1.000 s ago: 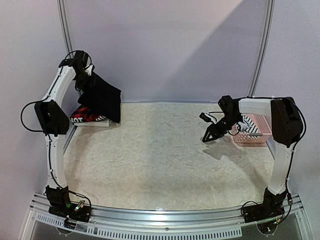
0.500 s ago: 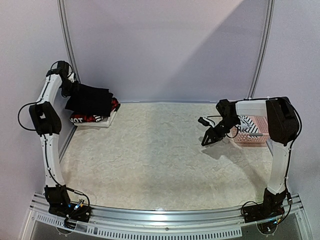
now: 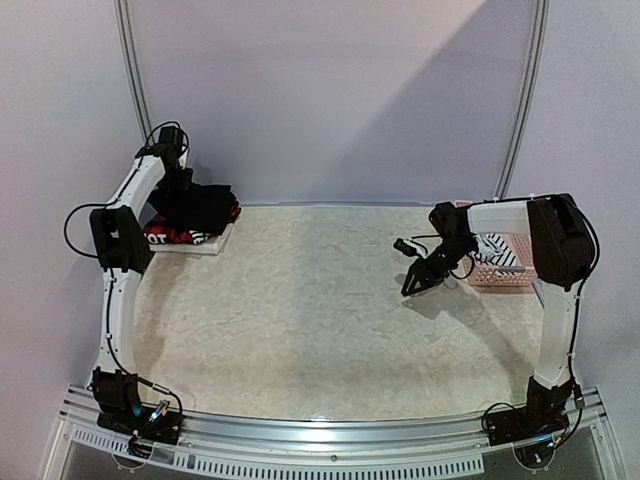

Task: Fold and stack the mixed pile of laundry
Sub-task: Move the square folded T-shirt to the corner of the board.

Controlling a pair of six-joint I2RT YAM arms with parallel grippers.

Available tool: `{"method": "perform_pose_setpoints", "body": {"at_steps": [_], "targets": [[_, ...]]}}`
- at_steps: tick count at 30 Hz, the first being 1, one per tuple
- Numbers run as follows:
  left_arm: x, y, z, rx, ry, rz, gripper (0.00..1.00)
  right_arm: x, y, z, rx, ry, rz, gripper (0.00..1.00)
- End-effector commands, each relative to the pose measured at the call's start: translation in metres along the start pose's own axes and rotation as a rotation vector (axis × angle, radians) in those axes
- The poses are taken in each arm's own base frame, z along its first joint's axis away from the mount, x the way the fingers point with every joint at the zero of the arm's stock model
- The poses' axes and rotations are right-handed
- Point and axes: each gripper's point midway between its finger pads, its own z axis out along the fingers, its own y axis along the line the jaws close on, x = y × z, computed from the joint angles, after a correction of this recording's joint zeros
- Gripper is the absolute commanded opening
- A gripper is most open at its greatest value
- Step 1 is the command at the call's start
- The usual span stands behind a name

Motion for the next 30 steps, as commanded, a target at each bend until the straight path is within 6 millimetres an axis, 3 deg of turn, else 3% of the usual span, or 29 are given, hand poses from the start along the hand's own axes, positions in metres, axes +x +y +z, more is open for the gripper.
{"method": "perform_pose_setpoints", "body": {"at_steps": [1, 6, 9, 11, 15, 18, 19, 21, 25, 30], "targets": [[-0.021, 0.040, -0.007, -0.152, -0.075, -0.024, 0.30, 0.003, 0.000, 0.005, -0.004, 0.017, -0.007, 0.39], [-0.035, 0.052, -0.029, -0.169, -0.117, -0.058, 0.45, 0.004, 0.002, 0.005, -0.012, 0.018, -0.004, 0.39], [-0.052, 0.063, -0.066, -0.179, -0.161, -0.083, 0.64, 0.002, 0.005, 0.001, -0.012, 0.008, -0.013, 0.39], [-0.064, 0.059, -0.102, -0.150, -0.200, -0.094, 0.69, -0.001, 0.007, -0.004, -0.006, -0.007, -0.024, 0.39], [-0.087, 0.017, -0.181, -0.038, -0.300, -0.048, 0.74, -0.005, 0.012, -0.009, -0.014, -0.021, -0.039, 0.39], [-0.068, -0.043, -0.212, 0.131, -0.263, 0.075, 0.76, -0.005, 0.015, -0.012, -0.026, -0.025, -0.047, 0.39], [-0.054, -0.067, -0.217, 0.193, -0.225, 0.130, 0.75, -0.005, 0.017, -0.012, -0.029, -0.025, -0.049, 0.39], [-0.022, -0.094, -0.213, 0.252, -0.129, 0.209, 0.71, -0.007, 0.020, -0.016, -0.033, -0.033, -0.059, 0.39], [0.037, -0.125, -0.181, 0.249, 0.037, 0.325, 0.68, -0.008, 0.026, -0.020, -0.056, -0.043, -0.067, 0.39], [0.060, -0.151, -0.156, 0.214, 0.096, 0.376, 0.72, -0.006, 0.028, -0.018, -0.074, -0.037, -0.064, 0.39]]}}
